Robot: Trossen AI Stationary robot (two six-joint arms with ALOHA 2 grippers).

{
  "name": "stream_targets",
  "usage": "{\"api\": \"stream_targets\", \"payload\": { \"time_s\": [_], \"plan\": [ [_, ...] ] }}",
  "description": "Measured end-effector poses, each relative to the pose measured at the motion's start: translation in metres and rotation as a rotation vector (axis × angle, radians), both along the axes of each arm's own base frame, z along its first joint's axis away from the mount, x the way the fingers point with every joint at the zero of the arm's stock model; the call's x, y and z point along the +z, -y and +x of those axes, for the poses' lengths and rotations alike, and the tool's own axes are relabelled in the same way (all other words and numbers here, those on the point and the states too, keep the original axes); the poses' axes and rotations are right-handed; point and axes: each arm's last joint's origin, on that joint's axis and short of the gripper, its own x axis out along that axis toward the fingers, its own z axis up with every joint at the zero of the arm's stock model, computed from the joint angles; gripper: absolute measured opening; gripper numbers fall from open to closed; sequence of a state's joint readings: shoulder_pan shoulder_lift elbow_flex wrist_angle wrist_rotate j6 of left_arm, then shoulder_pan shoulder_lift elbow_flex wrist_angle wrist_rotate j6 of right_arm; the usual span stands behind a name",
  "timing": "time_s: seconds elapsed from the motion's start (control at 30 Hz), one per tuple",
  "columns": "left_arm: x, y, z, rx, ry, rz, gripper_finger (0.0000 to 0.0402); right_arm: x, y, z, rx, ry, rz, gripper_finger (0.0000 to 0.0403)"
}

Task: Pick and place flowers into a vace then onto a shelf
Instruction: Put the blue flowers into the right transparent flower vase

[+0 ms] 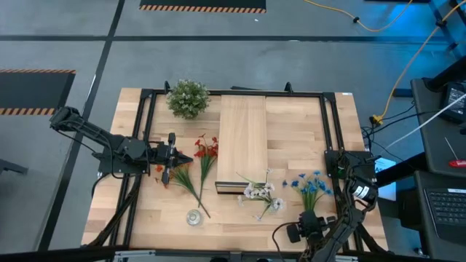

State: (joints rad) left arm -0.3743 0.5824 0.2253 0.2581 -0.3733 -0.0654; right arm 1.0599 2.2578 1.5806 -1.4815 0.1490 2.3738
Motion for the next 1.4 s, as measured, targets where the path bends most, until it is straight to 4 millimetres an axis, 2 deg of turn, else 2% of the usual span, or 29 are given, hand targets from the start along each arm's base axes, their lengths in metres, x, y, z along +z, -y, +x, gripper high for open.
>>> {"api": "stream_targets", "payload": {
  "time_s": [0.2, 0.3, 0.5, 0.77, 1.27, 1.4],
  "plan": [
    [0.000, 0.000, 0.000, 0.000, 0.000, 0.000, 0.0004, 0.000, 0.001, 0.003, -0.017, -0.003, 0.004, 0.0186],
    [0.000, 0.000, 0.000, 0.000, 0.000, 0.000, 0.0004, 0.000, 0.006, 0.010, -0.055, -0.015, 0.012, 0.0195],
    [0.000, 0.000, 0.000, 0.000, 0.000, 0.000, 0.0004, 0.002, 0.013, 0.016, -0.080, -0.032, -0.013, 0.0191],
    [0.000, 0.000, 0.000, 0.000, 0.000, 0.000, 0.0004, 0.001, 0.013, 0.017, -0.088, -0.036, -0.001, 0.0144],
    [0.000, 0.000, 0.000, 0.000, 0.000, 0.000, 0.0004, 0.000, 0.011, 0.017, -0.091, -0.048, 0.031, 0.0008],
    [0.000, 0.000, 0.000, 0.000, 0.000, 0.000, 0.0004, 0.000, 0.011, 0.017, -0.087, -0.051, 0.034, 0.0006]
  ]
}}
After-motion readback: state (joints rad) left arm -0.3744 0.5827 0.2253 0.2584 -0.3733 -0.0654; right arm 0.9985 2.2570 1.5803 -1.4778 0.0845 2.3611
